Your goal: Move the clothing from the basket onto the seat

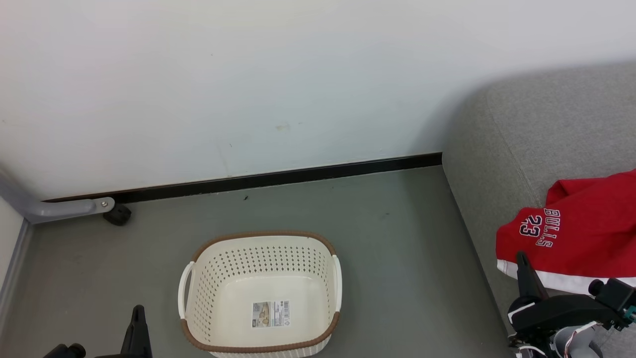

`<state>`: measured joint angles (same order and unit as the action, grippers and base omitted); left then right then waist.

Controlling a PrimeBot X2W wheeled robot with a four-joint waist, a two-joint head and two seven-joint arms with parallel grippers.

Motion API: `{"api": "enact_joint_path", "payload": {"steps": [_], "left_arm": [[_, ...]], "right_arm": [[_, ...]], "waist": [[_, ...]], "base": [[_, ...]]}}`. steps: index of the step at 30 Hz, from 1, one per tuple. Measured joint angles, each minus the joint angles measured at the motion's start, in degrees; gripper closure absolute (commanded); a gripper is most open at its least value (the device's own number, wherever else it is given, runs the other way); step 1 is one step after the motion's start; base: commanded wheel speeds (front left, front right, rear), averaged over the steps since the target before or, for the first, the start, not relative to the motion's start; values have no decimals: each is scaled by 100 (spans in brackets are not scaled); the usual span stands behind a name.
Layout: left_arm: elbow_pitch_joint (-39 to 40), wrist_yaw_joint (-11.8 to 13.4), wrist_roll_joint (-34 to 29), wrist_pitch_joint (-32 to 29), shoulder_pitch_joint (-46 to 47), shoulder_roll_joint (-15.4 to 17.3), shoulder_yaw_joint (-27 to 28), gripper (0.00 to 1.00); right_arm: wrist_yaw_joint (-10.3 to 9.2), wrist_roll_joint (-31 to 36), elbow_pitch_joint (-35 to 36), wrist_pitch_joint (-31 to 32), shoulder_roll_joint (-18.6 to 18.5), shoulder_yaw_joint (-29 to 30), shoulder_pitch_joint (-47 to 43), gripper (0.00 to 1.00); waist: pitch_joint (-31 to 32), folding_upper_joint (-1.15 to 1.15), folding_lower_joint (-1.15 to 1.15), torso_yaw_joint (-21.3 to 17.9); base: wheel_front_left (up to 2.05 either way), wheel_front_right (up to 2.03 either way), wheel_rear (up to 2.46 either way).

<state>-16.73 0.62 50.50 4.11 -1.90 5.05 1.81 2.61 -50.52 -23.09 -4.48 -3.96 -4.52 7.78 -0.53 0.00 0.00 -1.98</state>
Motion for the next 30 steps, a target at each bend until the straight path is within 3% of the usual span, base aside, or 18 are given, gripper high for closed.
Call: {"api": "enact_joint_path", "payload": {"steps": [30], "left_arm": [[-23,-424,2286,-611,303,-148,180,100]], "right_arm": [[224,-2314,313,636,80,706,-120,100]], "waist": [[24,0,0,114]], "base": [[0,0,0]]}}
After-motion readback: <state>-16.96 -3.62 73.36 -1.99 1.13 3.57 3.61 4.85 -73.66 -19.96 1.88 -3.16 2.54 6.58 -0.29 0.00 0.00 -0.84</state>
